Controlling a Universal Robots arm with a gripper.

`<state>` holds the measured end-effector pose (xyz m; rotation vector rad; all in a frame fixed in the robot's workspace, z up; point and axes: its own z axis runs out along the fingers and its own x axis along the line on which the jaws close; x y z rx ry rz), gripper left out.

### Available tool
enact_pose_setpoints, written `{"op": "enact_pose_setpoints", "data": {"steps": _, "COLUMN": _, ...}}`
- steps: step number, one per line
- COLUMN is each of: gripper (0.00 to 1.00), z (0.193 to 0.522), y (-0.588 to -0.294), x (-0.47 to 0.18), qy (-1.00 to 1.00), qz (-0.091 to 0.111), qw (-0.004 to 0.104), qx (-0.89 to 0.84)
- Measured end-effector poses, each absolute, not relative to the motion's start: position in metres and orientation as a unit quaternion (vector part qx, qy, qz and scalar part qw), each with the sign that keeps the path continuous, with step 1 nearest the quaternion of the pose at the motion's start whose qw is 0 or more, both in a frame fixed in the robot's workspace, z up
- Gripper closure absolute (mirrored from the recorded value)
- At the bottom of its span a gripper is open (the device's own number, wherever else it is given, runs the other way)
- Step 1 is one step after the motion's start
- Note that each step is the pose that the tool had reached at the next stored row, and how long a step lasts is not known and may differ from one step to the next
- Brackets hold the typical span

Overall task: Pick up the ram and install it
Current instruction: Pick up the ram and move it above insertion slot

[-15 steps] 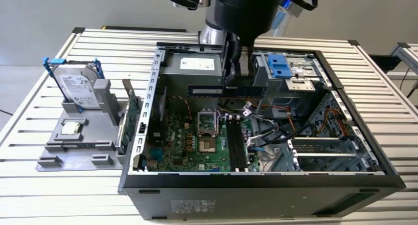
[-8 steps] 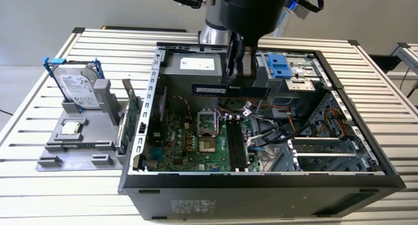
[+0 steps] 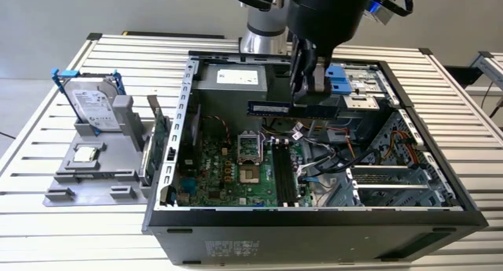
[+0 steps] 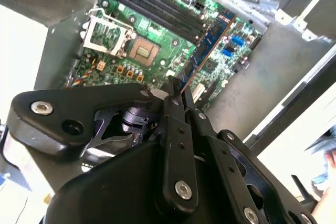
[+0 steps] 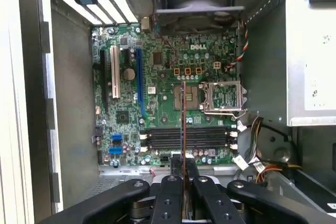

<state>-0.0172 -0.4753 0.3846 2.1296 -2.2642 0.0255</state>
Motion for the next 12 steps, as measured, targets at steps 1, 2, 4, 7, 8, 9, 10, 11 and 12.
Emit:
{"op": "enact_pose_setpoints", "data": {"steps": 1, "gripper": 1.0, "z": 0.385, "y": -0.475, "x": -0.011, "qy": -0.729, "qz": 0.008, "qw": 0.017, "qx": 0.684}}
{"op": "enact_pose_setpoints", "data": {"steps": 2, "gripper": 1.0, "z": 0.385, "y": -0.475, "x": -0.007, "qy": -0.729, "qz": 0.008, "qw": 0.017, "qx": 0.684}}
{"op": "enact_pose_setpoints", "data": {"steps": 4, "gripper": 1.0, "z": 0.385, "y": -0.475, "x": -0.001, "qy": -0.729, "qz": 0.008, "qw": 0.017, "qx": 0.684}}
{"op": "enact_pose_setpoints", "data": {"steps": 7, "gripper": 1.0, "z": 0.385, "y": -0.475, "x": 0.009, "qy": -0.73, "qz": 0.008, "qw": 0.017, "qx": 0.683}}
{"op": "enact_pose_setpoints", "data": {"steps": 8, "gripper": 1.0, "z": 0.385, "y": -0.475, "x": 0.012, "qy": -0.731, "qz": 0.008, "qw": 0.017, "qx": 0.683}}
{"op": "enact_pose_setpoints", "data": {"steps": 9, "gripper": 1.0, "z": 0.385, "y": -0.475, "x": 0.015, "qy": -0.731, "qz": 0.008, "qw": 0.017, "qx": 0.682}}
{"op": "enact_pose_setpoints", "data": {"steps": 10, "gripper": 1.0, "z": 0.385, "y": -0.475, "x": 0.018, "qy": -0.731, "qz": 0.008, "qw": 0.017, "qx": 0.682}}
{"op": "enact_pose_setpoints", "data": {"steps": 11, "gripper": 1.0, "z": 0.385, "y": -0.475, "x": 0.021, "qy": -0.731, "qz": 0.008, "qw": 0.017, "qx": 0.682}}
{"op": "enact_pose_setpoints", "data": {"steps": 12, "gripper": 1.0, "z": 0.385, "y": -0.475, "x": 0.024, "qy": -0.731, "qz": 0.008, "qw": 0.017, "qx": 0.682}}
